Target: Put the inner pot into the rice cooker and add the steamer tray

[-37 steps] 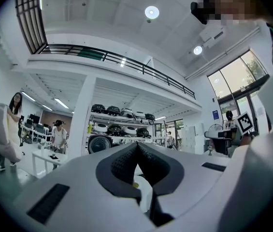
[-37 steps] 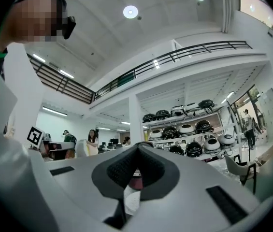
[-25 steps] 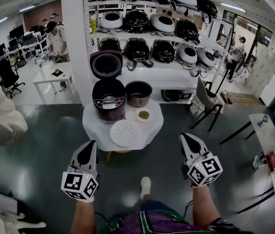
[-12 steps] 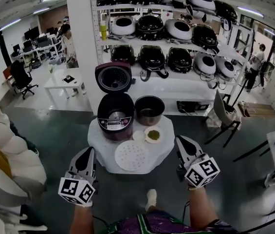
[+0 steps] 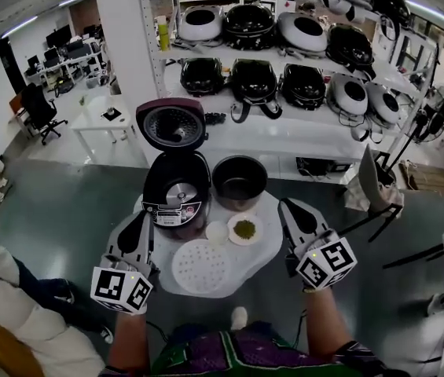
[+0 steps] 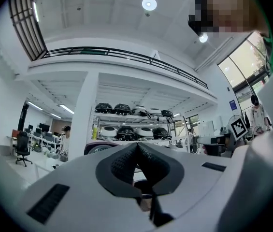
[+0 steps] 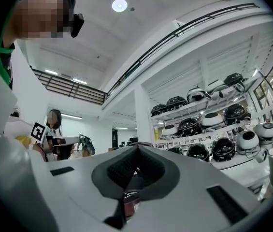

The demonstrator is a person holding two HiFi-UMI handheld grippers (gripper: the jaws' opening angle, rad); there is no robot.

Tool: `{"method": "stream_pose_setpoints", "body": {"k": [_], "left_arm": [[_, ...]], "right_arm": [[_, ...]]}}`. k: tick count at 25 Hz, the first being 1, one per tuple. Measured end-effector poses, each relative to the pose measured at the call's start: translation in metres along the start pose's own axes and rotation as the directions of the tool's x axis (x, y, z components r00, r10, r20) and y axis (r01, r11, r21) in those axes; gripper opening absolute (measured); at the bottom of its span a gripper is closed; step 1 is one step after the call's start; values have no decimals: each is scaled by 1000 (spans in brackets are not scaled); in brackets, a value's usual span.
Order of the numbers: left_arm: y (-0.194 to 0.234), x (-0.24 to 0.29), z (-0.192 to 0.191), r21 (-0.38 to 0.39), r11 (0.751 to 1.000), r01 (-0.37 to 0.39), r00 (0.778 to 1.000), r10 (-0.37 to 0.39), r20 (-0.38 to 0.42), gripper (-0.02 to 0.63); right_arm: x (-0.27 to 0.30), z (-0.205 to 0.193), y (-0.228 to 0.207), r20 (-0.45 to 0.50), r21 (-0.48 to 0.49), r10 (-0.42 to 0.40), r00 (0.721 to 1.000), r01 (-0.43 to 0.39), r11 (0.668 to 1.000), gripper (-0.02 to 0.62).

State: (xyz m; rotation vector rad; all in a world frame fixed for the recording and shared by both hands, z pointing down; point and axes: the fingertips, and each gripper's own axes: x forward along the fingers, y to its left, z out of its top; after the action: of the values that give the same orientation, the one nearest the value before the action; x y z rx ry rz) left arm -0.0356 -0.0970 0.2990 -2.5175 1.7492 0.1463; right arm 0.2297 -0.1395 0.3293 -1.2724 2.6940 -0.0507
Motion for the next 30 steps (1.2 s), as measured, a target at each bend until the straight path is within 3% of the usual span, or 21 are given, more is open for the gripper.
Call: {"method": "stream_pose_setpoints", "body": {"k": [9,10,11,14,23,30], "left_arm": [[24,51,-11,-1,1000,-9,1000,9,-24,20],[26,54,-12,1,1000,-6,1000,6,-26,20],[28,57,-13,2,1000,-2,1000,2,-27,20],[32,67,-20,-9,1000,13,999,-13,-31,20],[30,100,-49,3,998,65,995,-65,-72,20],[44,118,-68,-28,999,32,996,-34,-88,20]], "right_arm": [[57,-12,-36,-17,34,-16,1000,17,999,8],[64,-15,-38,-31,40,-3,1000,4,999,152],[70,-20,-39,-49,42,4,999,-2,999,209],[84,-37,-52,-106,33,-25,994,29,999,264],[129,-108,-116,-274,44,-82,958,98,994,259],[154,-185,-170,-415,44,-134,900,167,985,259]]}}
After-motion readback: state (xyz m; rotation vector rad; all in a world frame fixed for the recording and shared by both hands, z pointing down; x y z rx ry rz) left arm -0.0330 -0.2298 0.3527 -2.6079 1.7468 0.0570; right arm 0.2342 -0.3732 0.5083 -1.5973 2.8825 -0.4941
